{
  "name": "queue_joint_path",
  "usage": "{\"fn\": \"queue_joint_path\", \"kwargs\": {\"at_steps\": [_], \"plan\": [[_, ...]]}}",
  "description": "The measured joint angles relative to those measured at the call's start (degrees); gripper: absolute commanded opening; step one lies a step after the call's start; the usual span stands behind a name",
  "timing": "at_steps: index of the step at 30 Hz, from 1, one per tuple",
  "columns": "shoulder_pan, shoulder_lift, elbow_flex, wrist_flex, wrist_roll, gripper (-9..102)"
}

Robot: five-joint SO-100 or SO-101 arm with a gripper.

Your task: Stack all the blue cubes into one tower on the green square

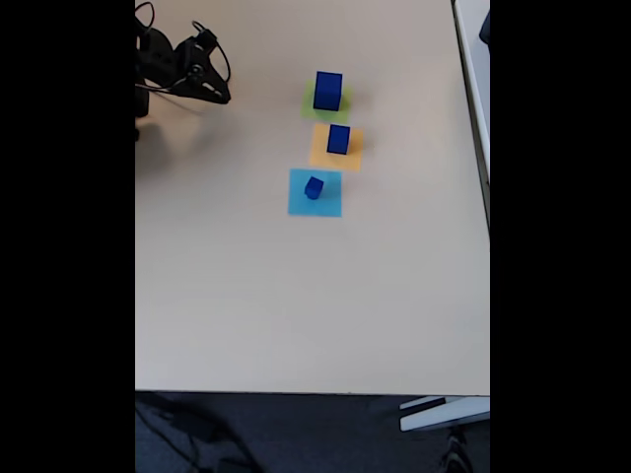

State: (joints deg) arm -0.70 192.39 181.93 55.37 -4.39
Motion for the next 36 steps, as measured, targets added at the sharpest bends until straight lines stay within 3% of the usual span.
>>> {"fn": "queue_joint_path", "kwargs": {"at_steps": [9,17,36], "plan": [[5.5,0.0,0.0,0.1,-2.6,0],[10.9,0.0,0.0,0.1,-12.4,0],[15.0,0.0,0.0,0.1,-13.4,0]]}}
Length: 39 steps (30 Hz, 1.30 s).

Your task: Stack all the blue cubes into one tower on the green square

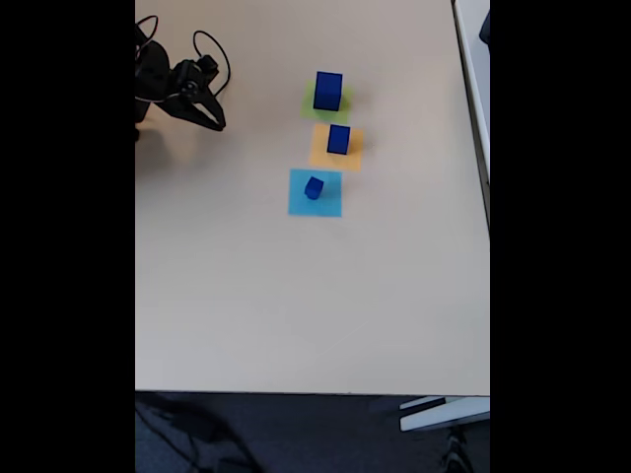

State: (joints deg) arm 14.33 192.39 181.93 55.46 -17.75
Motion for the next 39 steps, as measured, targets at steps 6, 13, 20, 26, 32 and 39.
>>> {"fn": "queue_joint_path", "kwargs": {"at_steps": [6,13,20,26,32,39], "plan": [[0.4,0.0,0.0,0.0,0.0,0],[0.4,0.0,0.0,0.0,0.0,0],[0.4,0.0,0.0,0.0,0.6,0],[-0.9,0.0,0.0,0.0,3.1,0],[-3.5,0.0,0.0,0.0,6.9,0],[-6.8,0.0,0.0,0.0,10.3,0]]}}
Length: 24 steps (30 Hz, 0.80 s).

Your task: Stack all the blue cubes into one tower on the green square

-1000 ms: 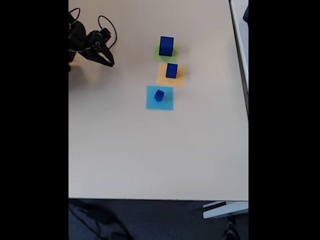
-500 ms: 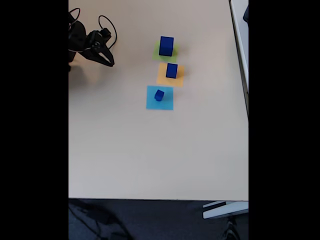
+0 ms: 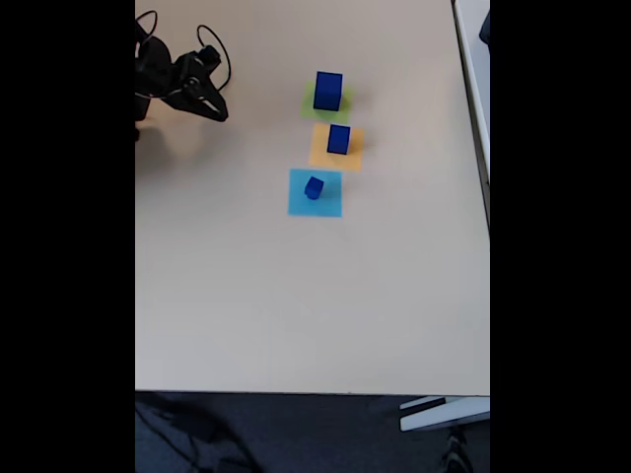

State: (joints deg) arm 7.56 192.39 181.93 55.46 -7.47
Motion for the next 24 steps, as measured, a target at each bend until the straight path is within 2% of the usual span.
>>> {"fn": "queue_joint_path", "kwargs": {"at_steps": [24], "plan": [[-7.8,0.0,0.0,0.0,4.7,0]]}}
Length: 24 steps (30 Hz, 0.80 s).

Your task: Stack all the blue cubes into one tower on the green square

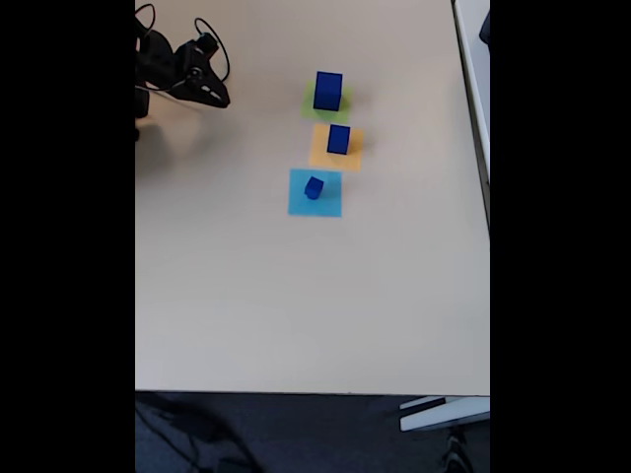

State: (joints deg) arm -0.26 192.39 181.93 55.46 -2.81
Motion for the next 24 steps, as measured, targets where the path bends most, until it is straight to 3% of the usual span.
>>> {"fn": "queue_joint_path", "kwargs": {"at_steps": [24], "plan": [[-1.6,0.0,0.0,0.0,0.5,0]]}}
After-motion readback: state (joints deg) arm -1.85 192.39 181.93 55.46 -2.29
